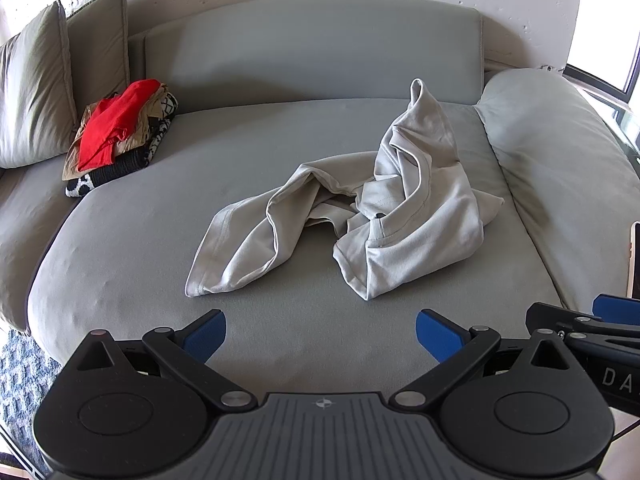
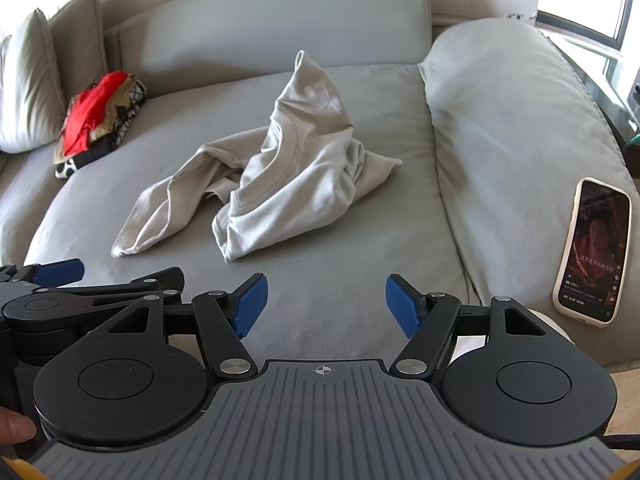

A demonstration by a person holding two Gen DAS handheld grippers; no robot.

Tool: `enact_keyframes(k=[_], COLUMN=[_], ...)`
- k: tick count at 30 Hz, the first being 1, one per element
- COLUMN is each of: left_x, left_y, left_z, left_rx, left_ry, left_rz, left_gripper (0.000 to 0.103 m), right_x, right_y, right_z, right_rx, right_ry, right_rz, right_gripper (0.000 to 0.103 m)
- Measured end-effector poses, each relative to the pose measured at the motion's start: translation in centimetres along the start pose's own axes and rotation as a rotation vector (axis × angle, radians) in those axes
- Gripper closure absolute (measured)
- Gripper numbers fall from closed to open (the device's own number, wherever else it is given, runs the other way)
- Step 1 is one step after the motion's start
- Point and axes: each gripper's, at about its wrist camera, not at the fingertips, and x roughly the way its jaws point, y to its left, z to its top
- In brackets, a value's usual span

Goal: Fold clothes

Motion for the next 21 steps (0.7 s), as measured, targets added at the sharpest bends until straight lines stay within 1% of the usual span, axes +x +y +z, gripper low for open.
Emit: enact_keyframes(k=[3, 6, 9, 11, 15, 18, 19, 21], left_x=[0.2, 0.6, 1.3, 2.1, 4.1, 5.8, 6.2, 7.3], left_y=[0.2, 0.9, 1.9, 2.9, 5.1, 6.5, 6.8, 7.4], left_z=[0.0, 0.0, -0.1, -0.1, 0.0, 0.0, 0.0, 0.0], left_rx=[-0.002, -0.006, -0.041, -0.092, -0.236, -0.341, -0.374, -0.432], left_ry=[0.008, 0.018, 0.03, 0.05, 0.108, 0.157, 0.169, 0.196], left_rz=[-0.016, -0.052, -0.034, -0.018, -0.041, -0.053, -0.06, -0.099], left_gripper=[0.002, 0.001, 0.001, 0.001, 0.003, 0.005, 0.007, 0.011], right_x=[0.2, 0.2, 0.4, 0.8, 1.7, 2.9, 3.4, 4.3], right_y=[-0.2, -0.8, -0.8, -0.7, 0.0, 0.5, 0.5, 0.4], right_z=[0.0, 0.0, 0.2, 0.6, 2.1, 4.2, 4.8, 6.0], right_rx=[0.014, 0.043, 0.044, 0.037, -0.011, -0.056, -0.055, -0.048], right_ry=[0.009, 0.009, 0.001, 0.002, -0.016, -0.036, -0.036, -0.037], right_rz=[0.012, 0.036, 0.023, 0.025, 0.03, 0.016, 0.012, 0.013], right_gripper=[0.031, 0.026, 0.026, 0.026, 0.026, 0.026, 0.026, 0.026])
